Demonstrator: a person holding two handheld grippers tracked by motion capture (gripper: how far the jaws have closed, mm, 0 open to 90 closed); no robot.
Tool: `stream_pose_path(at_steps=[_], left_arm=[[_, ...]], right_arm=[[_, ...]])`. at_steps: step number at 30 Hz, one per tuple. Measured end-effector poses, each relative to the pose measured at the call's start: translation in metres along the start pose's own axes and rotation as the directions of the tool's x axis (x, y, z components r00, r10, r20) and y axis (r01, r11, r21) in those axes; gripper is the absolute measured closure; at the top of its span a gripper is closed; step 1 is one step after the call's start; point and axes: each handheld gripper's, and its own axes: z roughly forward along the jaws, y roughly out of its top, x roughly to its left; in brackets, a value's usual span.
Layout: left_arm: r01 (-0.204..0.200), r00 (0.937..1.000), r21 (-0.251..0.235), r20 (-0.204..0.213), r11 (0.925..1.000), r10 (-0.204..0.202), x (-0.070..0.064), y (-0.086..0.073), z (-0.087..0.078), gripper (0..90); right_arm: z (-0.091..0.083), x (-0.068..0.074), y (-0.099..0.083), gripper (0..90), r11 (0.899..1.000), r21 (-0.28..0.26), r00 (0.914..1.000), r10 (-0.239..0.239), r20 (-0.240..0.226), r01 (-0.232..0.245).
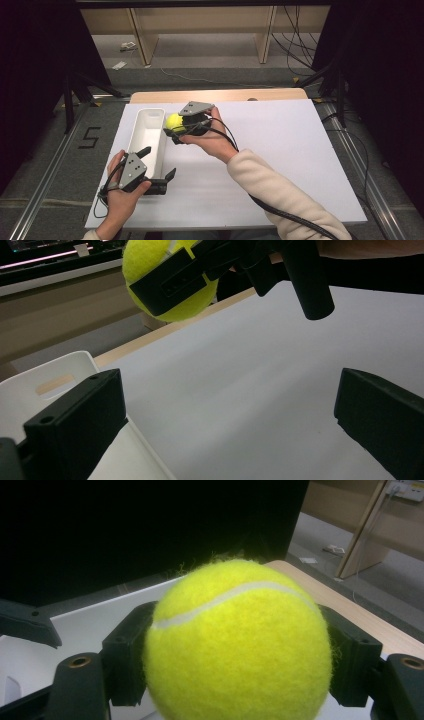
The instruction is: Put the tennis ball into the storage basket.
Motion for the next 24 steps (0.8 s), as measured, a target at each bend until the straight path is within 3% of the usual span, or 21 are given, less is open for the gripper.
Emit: stream_pose_path(at_steps=[24], left_arm=[[0.0,1.0,0.001,-0.002,1.0,0.0,-0.0003,-0.0001,0.0,0.0]], right_arm=[[0.0058,0.0004,0.0076,27.2,1.0,0.003,1.0,-0.007,-0.007,0.007]])
